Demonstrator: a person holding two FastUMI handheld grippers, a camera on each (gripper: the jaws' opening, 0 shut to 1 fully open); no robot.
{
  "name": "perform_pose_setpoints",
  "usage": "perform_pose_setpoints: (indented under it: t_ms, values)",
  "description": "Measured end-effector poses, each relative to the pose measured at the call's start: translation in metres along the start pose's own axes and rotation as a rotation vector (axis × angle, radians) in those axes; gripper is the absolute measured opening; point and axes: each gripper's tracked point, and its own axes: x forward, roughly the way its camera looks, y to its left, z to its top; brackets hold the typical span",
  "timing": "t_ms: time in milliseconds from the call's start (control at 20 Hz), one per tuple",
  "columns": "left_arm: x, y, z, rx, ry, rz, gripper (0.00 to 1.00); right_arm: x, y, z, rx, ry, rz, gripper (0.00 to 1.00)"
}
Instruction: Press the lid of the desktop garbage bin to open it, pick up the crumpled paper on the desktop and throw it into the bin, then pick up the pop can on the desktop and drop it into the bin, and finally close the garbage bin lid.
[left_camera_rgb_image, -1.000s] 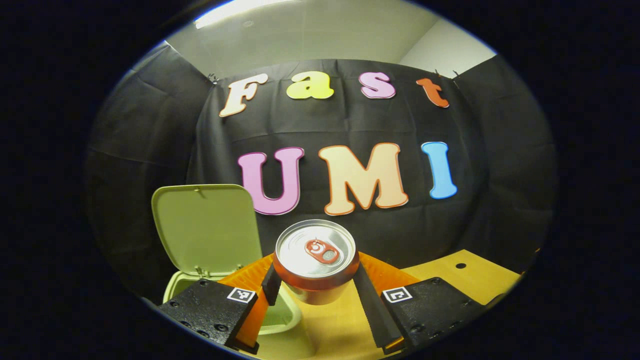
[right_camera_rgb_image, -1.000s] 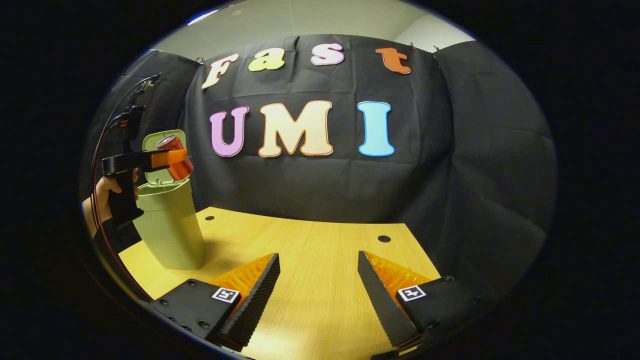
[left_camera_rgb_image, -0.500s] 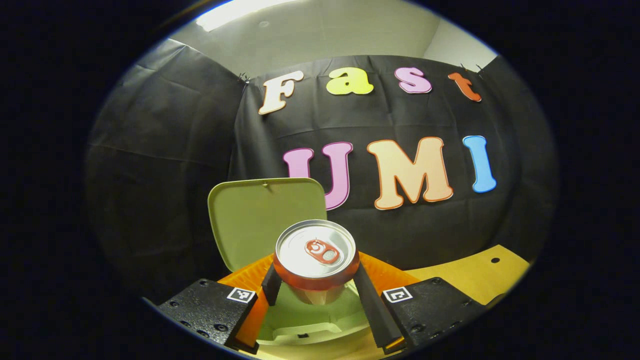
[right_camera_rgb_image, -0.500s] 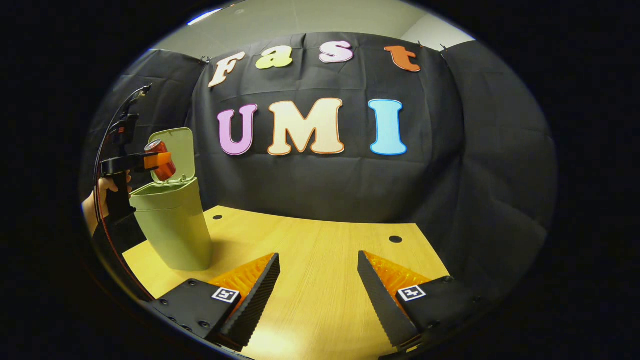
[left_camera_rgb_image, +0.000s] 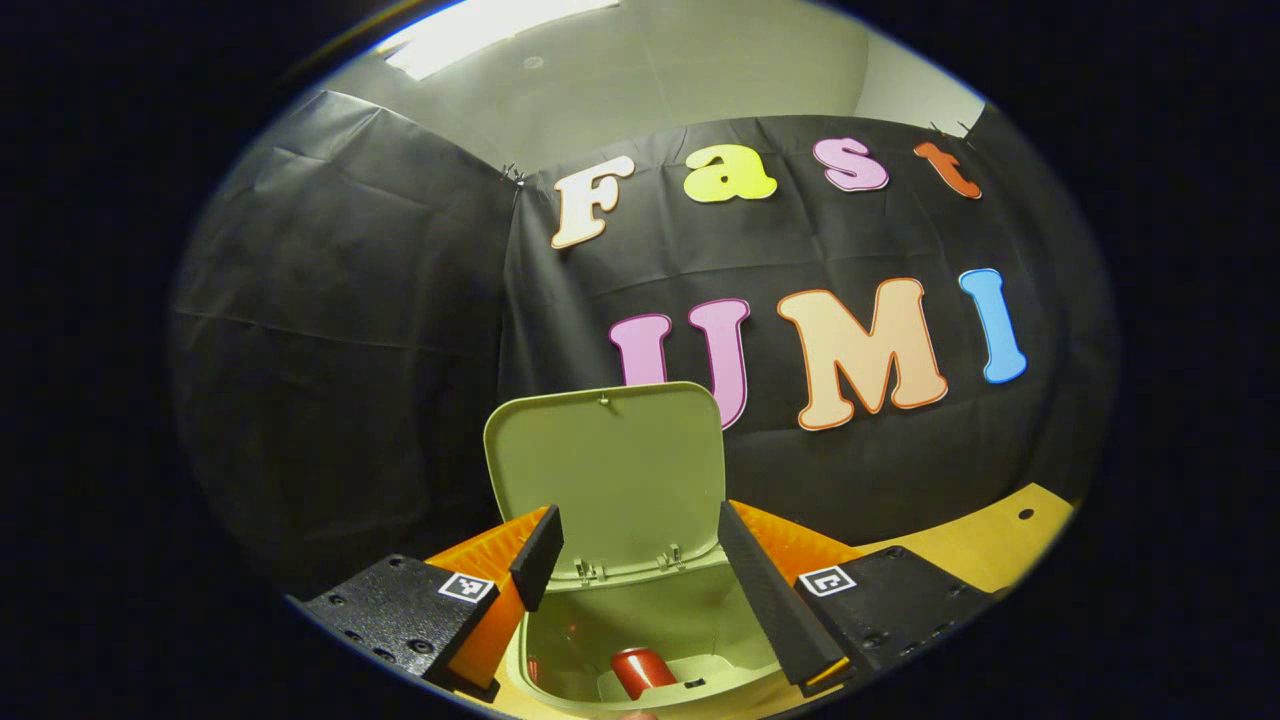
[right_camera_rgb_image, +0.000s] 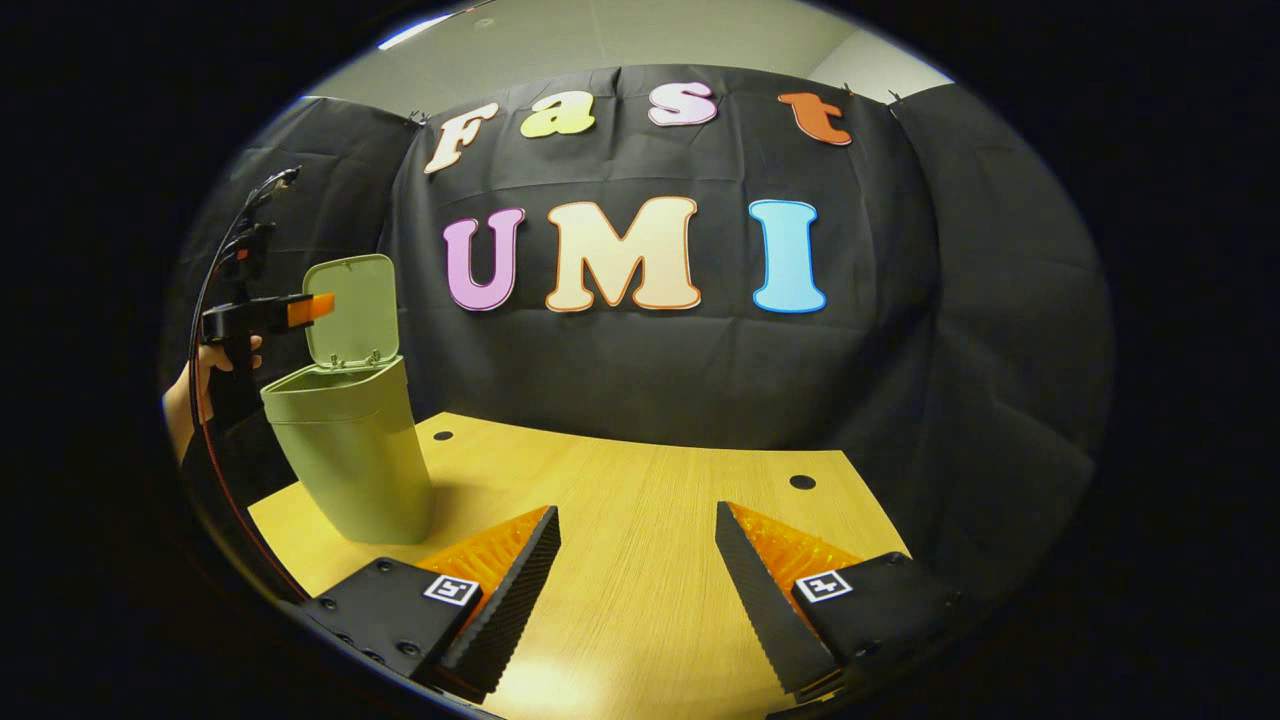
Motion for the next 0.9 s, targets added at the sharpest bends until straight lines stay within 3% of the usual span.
perform_pose_setpoints:
  t_ms: [150, 200, 250, 350, 400, 550, 650, 800, 900]
  values:
    - [0.007, 0.003, 0.022, -0.018, -0.034, -0.003, 0.94, -0.001, -0.001, 0.0, 0.002, -0.004, -0.013, 1.0]
    - [0.01, 0.004, 0.031, -0.022, -0.049, -0.001, 0.99, -0.002, -0.001, 0.0, 0.003, -0.004, -0.018, 0.99]
    - [0.015, 0.006, 0.039, -0.024, -0.059, 0.002, 0.94, -0.003, -0.002, -0.001, 0.005, -0.004, -0.022, 0.99]
    - [0.024, 0.012, 0.055, -0.032, -0.082, 0.011, 0.99, -0.005, -0.003, -0.002, 0.011, -0.004, -0.033, 0.99]
    - [0.029, 0.015, 0.065, -0.038, -0.096, 0.015, 0.94, -0.006, -0.004, -0.004, 0.015, -0.003, -0.038, 0.99]
    - [0.044, 0.027, 0.091, -0.062, -0.136, 0.031, 0.94, -0.009, -0.006, -0.008, 0.025, 0.006, -0.055, 0.99]
    - [0.059, 0.036, 0.103, -0.08, -0.151, 0.037, 0.98, -0.009, -0.007, -0.009, 0.03, 0.01, -0.066, 0.99]
    - [0.086, 0.046, 0.105, -0.105, -0.117, 0.032, 0.94, -0.011, -0.007, -0.012, 0.037, 0.015, -0.08, 0.99]
    - [0.104, 0.05, 0.095, -0.14, -0.056, 0.027, 0.98, -0.011, -0.007, -0.015, 0.036, 0.019, -0.09, 0.99]
